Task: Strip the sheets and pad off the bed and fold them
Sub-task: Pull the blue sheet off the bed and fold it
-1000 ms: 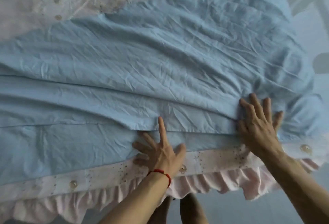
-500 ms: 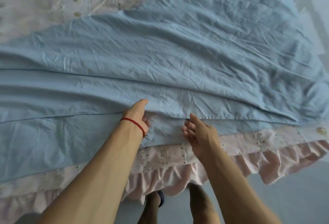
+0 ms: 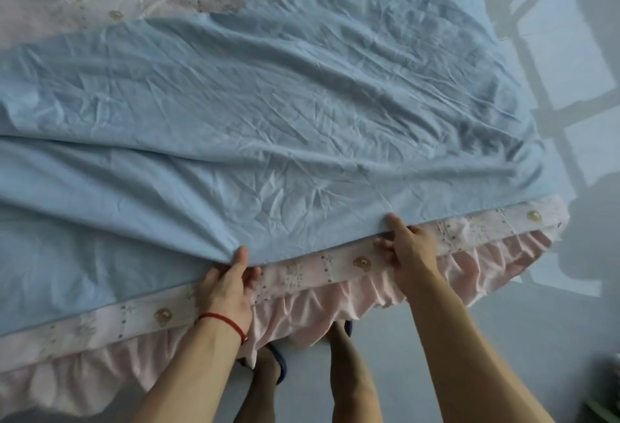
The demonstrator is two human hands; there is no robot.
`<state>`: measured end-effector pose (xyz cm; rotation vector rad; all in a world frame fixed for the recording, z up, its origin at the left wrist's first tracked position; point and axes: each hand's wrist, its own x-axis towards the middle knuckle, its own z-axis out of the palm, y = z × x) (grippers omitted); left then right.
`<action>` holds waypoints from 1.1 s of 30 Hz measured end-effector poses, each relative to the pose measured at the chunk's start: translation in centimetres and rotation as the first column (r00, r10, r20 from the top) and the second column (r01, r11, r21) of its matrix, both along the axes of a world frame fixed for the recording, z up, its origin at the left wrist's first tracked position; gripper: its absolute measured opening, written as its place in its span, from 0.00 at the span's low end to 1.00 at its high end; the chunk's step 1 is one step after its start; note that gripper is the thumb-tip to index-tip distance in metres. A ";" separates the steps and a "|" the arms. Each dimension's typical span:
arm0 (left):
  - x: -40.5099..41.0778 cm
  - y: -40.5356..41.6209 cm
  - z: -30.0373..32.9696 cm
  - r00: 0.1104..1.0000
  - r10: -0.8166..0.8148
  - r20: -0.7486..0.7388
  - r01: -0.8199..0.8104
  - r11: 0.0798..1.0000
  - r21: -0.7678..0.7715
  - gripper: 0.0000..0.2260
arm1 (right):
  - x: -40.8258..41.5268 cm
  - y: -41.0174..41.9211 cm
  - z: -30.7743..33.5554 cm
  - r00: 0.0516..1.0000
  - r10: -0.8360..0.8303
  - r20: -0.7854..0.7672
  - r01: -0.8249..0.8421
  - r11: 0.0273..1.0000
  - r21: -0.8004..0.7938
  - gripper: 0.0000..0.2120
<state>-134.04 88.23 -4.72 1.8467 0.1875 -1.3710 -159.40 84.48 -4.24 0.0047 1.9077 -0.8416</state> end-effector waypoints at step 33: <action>10.5 -1.9 -0.2 0.693 -0.488 0.530 0.392 0.873 0.292 0.09 | 16.4 -2.6 0.1 -0.171 0.741 -0.650 -0.985 -0.121 0.121 0.24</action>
